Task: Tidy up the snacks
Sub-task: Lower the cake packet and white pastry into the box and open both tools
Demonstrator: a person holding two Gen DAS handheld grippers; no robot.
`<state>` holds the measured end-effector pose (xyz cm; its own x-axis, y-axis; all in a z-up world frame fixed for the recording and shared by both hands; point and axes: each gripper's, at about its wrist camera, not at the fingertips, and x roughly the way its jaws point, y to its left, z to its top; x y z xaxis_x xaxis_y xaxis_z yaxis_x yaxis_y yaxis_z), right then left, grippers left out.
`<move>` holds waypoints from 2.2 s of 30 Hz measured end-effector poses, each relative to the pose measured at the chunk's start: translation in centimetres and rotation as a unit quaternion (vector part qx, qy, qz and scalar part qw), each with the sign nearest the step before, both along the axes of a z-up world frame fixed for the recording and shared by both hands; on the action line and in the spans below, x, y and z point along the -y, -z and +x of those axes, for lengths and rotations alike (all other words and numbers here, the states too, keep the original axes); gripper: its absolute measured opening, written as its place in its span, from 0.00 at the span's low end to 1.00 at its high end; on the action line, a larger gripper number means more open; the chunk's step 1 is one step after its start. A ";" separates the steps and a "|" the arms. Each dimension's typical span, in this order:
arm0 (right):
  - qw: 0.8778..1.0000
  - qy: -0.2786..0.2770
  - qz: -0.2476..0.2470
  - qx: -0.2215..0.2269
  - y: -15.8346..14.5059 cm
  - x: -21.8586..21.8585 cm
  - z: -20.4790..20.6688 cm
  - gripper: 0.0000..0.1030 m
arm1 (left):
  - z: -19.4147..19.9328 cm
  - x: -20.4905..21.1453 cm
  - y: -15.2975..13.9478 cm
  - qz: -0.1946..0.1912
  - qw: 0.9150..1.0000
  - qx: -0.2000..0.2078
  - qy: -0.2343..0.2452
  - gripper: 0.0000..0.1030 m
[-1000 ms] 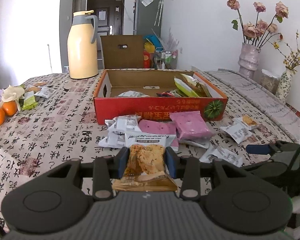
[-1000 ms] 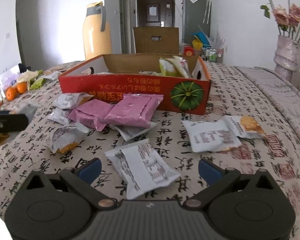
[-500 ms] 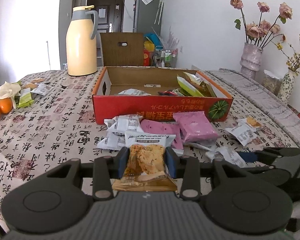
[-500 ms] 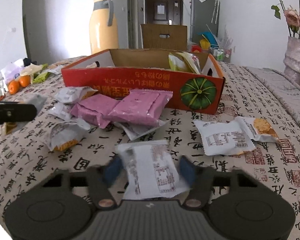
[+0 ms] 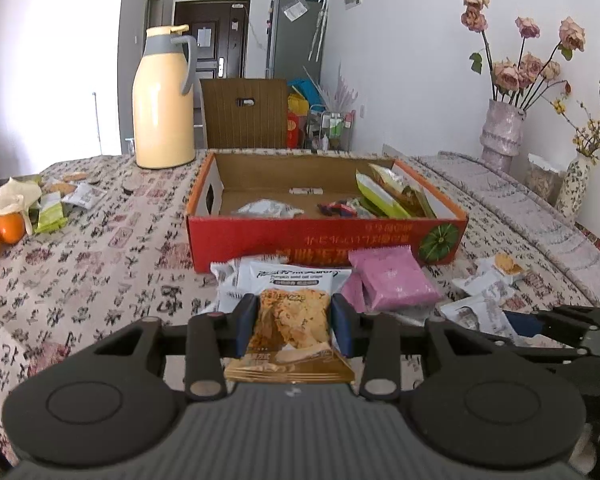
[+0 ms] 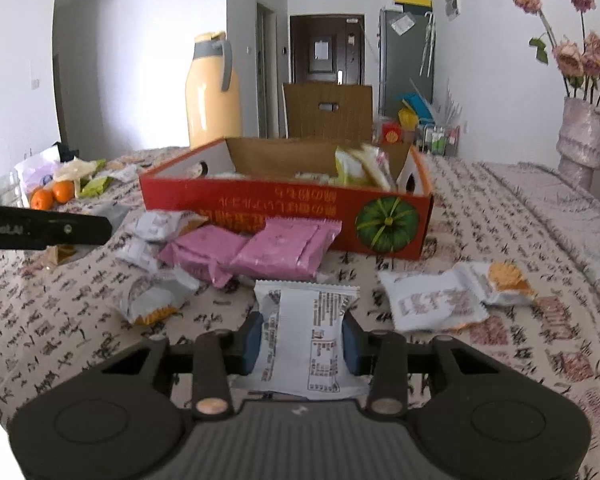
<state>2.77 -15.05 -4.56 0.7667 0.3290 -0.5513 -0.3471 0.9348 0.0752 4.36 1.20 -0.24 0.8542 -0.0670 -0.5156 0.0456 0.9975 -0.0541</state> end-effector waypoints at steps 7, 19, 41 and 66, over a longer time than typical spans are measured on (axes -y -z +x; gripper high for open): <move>0.999 0.004 0.009 0.030 -2.2 -0.1 1.5 0.39 | 1.7 0.4 -1.7 0.009 1.000 0.023 0.002 0.39; 0.997 0.000 0.020 0.072 -5.4 -2.1 7.4 0.39 | 7.1 1.1 -4.1 0.025 0.999 0.047 0.001 0.39; 0.997 0.007 0.040 0.069 -4.2 -5.3 17.7 0.39 | 17.1 -2.1 -1.8 -0.012 0.999 0.032 -0.042 0.39; 0.996 0.042 0.048 0.065 -2.6 -4.3 17.4 1.00 | 15.8 -3.0 -2.0 -0.029 0.995 0.058 -0.075 1.00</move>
<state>20.21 -10.72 -1.93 0.8562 0.3071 -0.4155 -0.2807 0.9516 0.1248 20.13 4.15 1.77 0.9100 0.0383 -0.4128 -0.0938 0.9889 -0.1150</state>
